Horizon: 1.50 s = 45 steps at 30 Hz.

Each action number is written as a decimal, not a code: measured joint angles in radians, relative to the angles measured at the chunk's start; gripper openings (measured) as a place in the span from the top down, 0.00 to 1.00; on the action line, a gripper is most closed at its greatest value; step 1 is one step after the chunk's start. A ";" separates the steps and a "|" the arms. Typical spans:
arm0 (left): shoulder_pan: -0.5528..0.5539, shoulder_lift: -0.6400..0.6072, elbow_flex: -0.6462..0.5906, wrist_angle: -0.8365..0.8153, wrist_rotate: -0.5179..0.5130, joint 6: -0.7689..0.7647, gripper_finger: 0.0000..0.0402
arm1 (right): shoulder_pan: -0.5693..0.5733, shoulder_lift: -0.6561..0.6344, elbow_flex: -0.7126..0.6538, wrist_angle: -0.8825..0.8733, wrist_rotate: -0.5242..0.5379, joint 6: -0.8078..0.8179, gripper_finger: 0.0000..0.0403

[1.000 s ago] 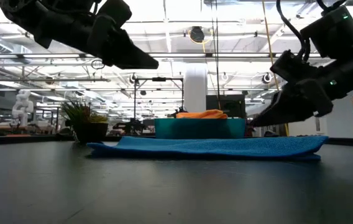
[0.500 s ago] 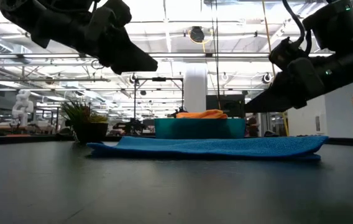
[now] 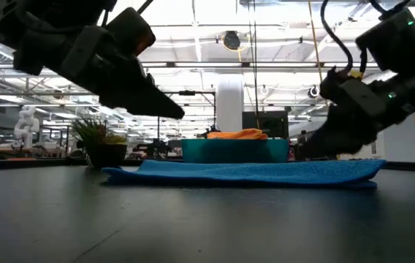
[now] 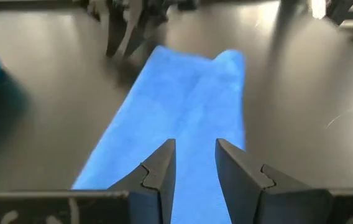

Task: Fold microfiber towels
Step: Fold the blue microfiber cloth

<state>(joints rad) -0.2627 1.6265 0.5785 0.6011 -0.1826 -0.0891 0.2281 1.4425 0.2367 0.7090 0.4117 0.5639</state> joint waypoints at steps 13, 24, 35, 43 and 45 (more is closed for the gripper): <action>-0.081 0.092 0.001 0.139 -0.010 -0.018 0.71 | 0.052 0.000 0.001 -0.011 -0.127 0.065 0.68; -0.054 0.092 0.002 0.167 -0.011 -0.011 0.71 | 0.182 0.007 0.103 -0.154 -0.106 0.079 0.68; -0.024 0.092 0.002 0.076 -0.012 -0.043 0.71 | 0.190 0.162 0.307 -0.408 -0.096 0.015 0.68; -0.034 0.092 0.002 0.029 -0.011 -0.068 0.71 | 0.193 0.111 0.306 -0.477 -0.099 -0.001 0.68; -0.040 0.092 0.002 0.037 -0.011 -0.069 0.71 | 0.191 0.077 0.306 -0.509 -0.087 -0.001 0.68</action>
<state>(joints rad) -0.3025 1.7180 0.5808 0.6384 -0.1940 -0.1577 0.4191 1.5198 0.5426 0.2003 0.3247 0.5626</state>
